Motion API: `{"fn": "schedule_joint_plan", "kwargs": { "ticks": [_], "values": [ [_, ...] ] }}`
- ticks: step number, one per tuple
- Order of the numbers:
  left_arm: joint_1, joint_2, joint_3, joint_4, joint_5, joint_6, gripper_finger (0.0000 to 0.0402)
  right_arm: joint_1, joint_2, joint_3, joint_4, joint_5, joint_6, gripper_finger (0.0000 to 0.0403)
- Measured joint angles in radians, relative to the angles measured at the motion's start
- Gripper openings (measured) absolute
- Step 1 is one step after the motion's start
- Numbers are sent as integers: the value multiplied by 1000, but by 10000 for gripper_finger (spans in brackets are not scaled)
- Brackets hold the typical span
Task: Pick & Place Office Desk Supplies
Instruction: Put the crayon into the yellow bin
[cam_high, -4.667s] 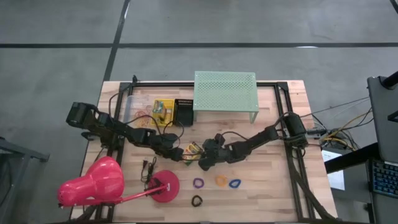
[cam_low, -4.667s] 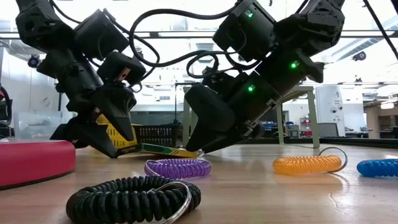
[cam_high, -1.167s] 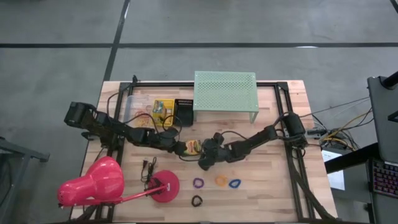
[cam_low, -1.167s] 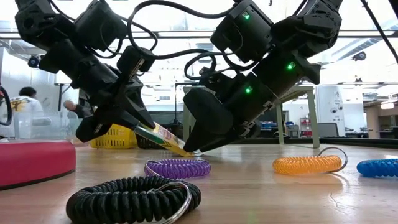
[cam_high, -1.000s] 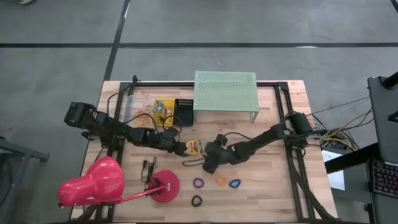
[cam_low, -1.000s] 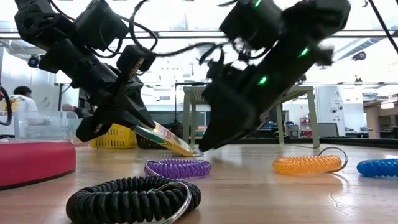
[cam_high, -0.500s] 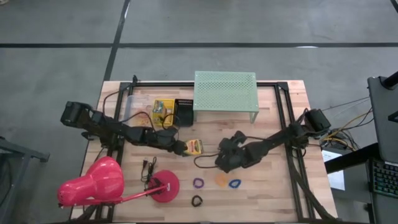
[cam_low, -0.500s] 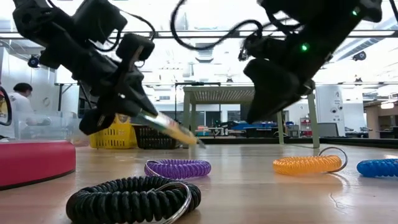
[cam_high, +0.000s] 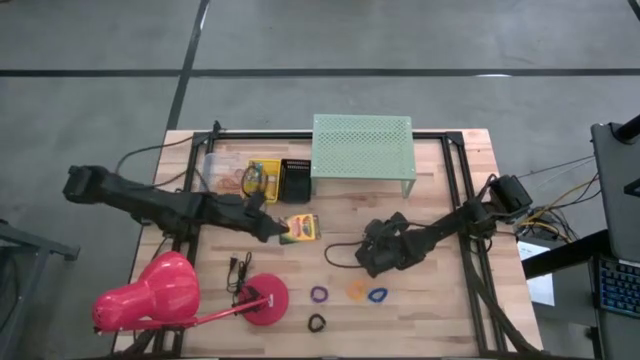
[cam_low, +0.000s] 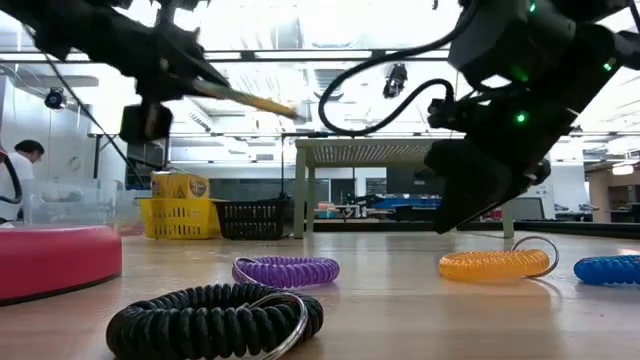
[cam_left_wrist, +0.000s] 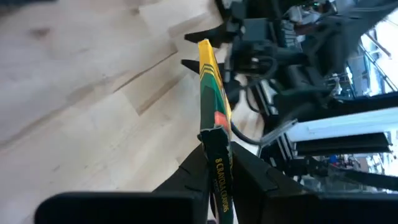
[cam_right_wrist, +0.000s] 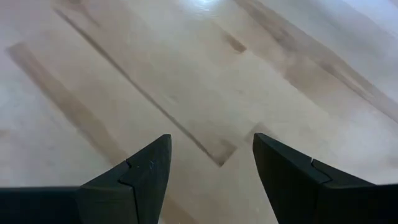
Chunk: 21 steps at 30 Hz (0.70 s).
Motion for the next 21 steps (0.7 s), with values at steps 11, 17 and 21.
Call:
{"fn": "schedule_joint_plan", "kwargs": {
  "ticks": [11,17,21],
  "values": [
    [1,-348,106,-318,-187,187,46,-3,-1,1,7,18,3,226],
    [2,-376,324,-797,-467,222,46,-2,-1,1,8,18,1,226],
    [2,-334,460,-978,-637,247,46,-2,-1,1,9,21,-1,226]
  ]
}}
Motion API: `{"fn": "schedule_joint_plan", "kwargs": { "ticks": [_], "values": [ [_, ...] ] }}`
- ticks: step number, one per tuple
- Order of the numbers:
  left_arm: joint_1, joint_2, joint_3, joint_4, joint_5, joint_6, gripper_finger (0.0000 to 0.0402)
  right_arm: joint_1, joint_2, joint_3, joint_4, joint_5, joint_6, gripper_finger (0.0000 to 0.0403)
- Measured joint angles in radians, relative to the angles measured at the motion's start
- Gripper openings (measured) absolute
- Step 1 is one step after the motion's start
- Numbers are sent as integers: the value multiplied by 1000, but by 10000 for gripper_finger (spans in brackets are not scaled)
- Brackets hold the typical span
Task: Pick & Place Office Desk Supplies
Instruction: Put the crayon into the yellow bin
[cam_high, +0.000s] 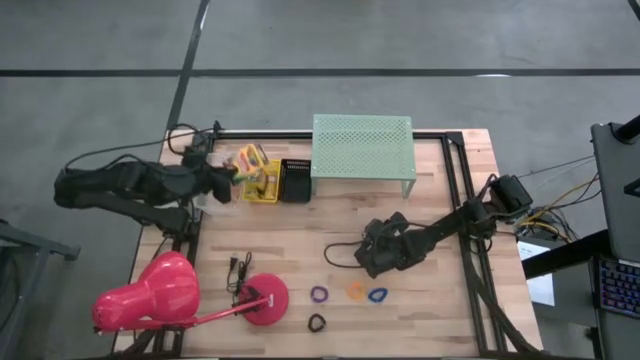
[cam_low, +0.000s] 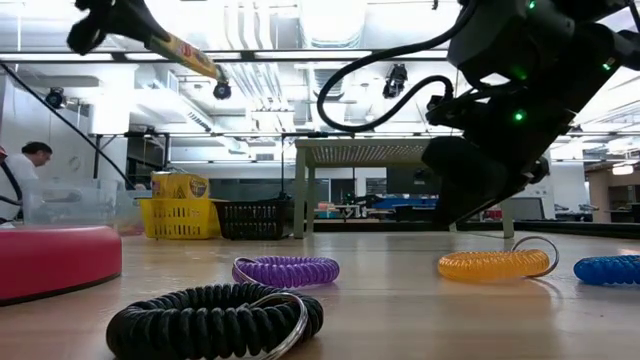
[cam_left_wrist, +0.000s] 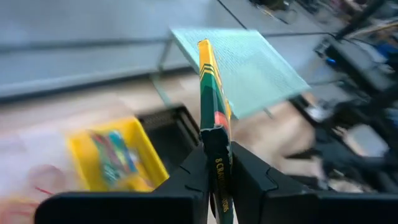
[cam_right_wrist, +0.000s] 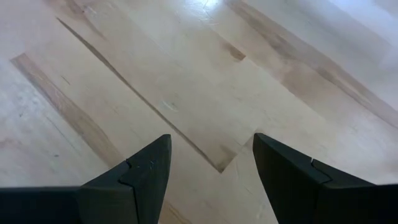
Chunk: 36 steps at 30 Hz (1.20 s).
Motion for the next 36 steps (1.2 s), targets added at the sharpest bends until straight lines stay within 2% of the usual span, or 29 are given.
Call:
{"fn": "schedule_joint_plan", "kwargs": {
  "ticks": [5,10,13,17,25,31,36],
  "values": [
    [0,85,67,-5,-59,133,46,-1,0,0,2,23,1,226],
    [9,218,50,-32,-143,212,46,0,0,1,3,23,3,226],
    [11,314,40,-35,-160,229,46,0,0,1,3,23,3,226],
    [11,448,40,-29,-164,191,46,0,0,1,2,23,2,226],
    [18,670,41,-28,-283,97,46,0,0,1,2,22,3,226],
    [36,771,41,-28,-302,-47,46,0,0,0,3,22,3,226],
    [63,793,40,-29,-301,-169,46,0,0,0,7,22,2,226]
  ]
}}
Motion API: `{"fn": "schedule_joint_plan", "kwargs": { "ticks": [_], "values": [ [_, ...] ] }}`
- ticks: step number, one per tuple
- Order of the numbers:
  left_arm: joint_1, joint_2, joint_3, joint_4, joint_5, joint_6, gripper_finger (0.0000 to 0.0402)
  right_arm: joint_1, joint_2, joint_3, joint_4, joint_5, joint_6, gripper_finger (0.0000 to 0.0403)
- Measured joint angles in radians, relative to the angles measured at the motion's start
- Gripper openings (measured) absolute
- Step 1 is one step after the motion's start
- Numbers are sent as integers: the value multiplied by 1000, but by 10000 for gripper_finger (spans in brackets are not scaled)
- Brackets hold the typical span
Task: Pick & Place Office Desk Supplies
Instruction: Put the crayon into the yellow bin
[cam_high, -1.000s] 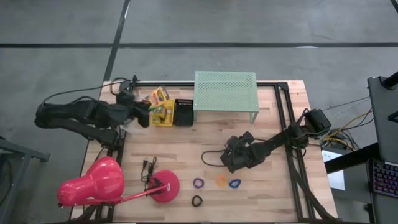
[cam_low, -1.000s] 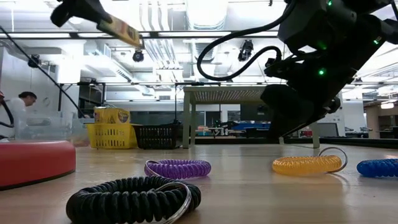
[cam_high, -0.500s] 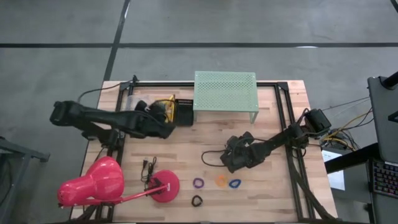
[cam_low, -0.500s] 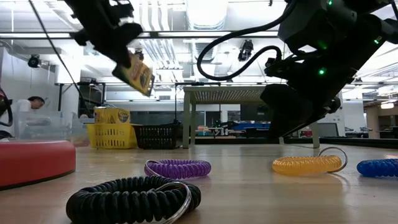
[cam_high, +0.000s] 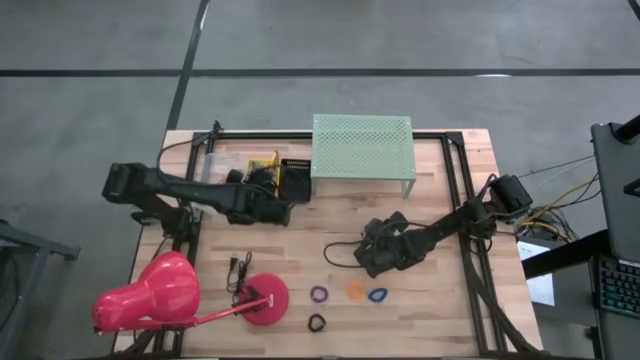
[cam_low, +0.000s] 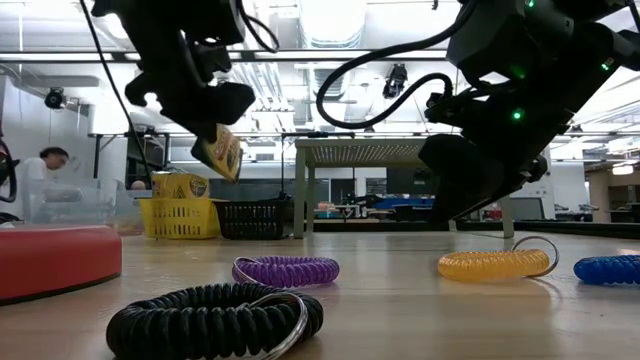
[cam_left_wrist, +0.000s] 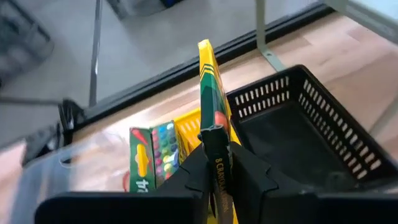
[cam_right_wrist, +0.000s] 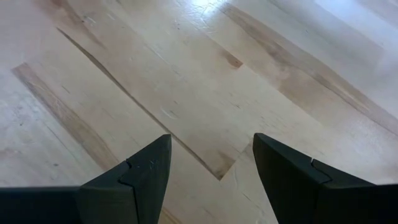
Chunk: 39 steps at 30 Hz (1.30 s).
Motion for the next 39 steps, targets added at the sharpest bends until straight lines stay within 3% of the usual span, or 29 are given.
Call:
{"fn": "schedule_joint_plan", "kwargs": {
  "ticks": [3,11,19,39],
  "values": [
    [14,-2,-3,-1,17,-76,46,0,0,0,3,0,-2,226],
    [36,9,-14,5,78,-78,46,0,0,-1,11,0,-7,226],
    [44,12,-104,25,142,-151,46,0,0,-2,16,0,-10,226],
    [44,11,-148,148,123,-47,76,0,0,-2,19,8,-21,226]
  ]
}}
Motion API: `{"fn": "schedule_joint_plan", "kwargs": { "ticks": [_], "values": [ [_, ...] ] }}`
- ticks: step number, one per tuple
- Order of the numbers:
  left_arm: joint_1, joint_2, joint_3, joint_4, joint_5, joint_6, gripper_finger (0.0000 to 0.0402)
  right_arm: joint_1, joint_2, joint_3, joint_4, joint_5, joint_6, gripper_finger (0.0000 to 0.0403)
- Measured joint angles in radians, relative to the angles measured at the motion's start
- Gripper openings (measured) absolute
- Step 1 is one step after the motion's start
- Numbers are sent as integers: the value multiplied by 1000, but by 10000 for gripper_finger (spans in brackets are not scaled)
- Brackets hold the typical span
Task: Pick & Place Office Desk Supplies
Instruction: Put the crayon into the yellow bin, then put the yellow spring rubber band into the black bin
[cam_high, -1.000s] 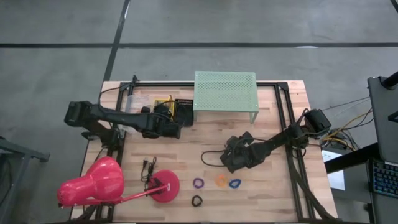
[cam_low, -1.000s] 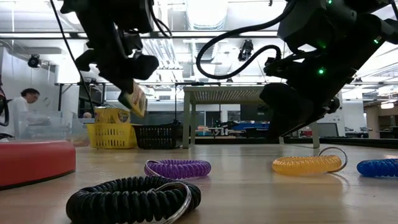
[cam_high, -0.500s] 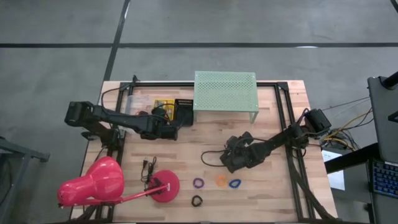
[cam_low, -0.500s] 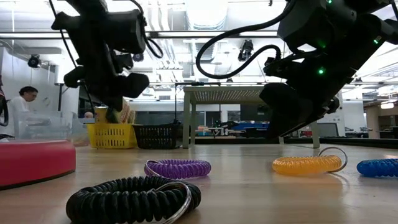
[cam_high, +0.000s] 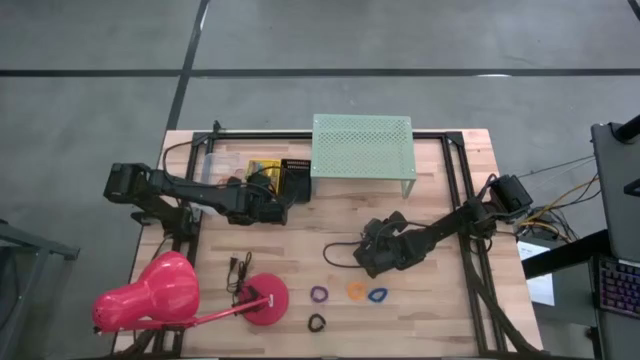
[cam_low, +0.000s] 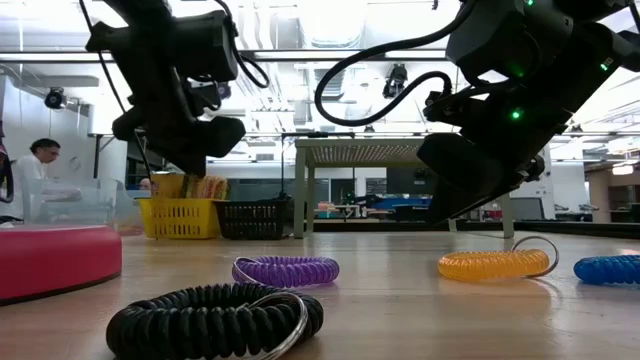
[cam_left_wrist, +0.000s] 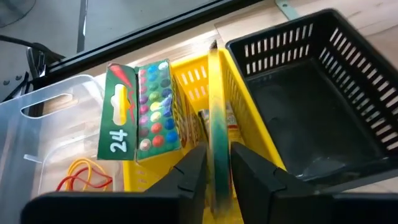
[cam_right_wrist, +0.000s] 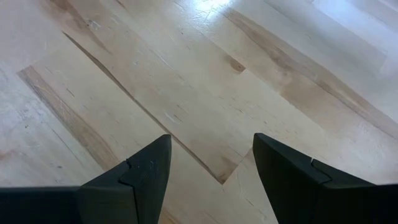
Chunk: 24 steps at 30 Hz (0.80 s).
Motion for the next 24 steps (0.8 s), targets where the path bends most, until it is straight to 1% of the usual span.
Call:
{"fn": "schedule_joint_plan", "kwargs": {
  "ticks": [6,16,19,21,24],
  "values": [
    [0,0,0,63,1,12,97,0,0,0,4,0,0,226],
    [0,0,1,100,4,6,98,0,0,0,22,0,-9,226],
    [1,-2,18,121,4,9,98,0,0,0,25,0,-12,226],
    [1,-8,42,120,4,65,98,0,0,0,24,0,-13,226],
    [1,-22,93,119,4,220,98,0,0,0,24,0,-16,226]
  ]
}}
